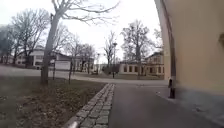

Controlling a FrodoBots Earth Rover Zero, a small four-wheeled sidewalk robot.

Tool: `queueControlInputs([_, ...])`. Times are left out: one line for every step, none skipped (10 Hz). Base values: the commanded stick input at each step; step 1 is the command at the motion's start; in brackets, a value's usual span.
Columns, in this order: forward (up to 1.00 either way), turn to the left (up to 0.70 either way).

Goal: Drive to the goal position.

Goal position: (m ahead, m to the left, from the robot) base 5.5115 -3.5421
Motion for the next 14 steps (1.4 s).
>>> queueControlInputs([0.70,-0.11])
queueControlInputs([0.70,-0.35])
queueControlInputs([0.70,-0.35])
queueControlInputs([0.70,-0.35])
queueControlInputs([0.70,-0.35])
queueControlInputs([0.70,-0.35])
queueControlInputs([0.70,-0.35])
queueControlInputs([0.70,-0.35])
queueControlInputs([0.70,-0.35])
queueControlInputs([0.70,-0.35])
queueControlInputs([0.70,-0.35])
queueControlInputs([0.53,-0.19])
queueControlInputs([0.14,0.00])
queueControlInputs([0.00,0.00])
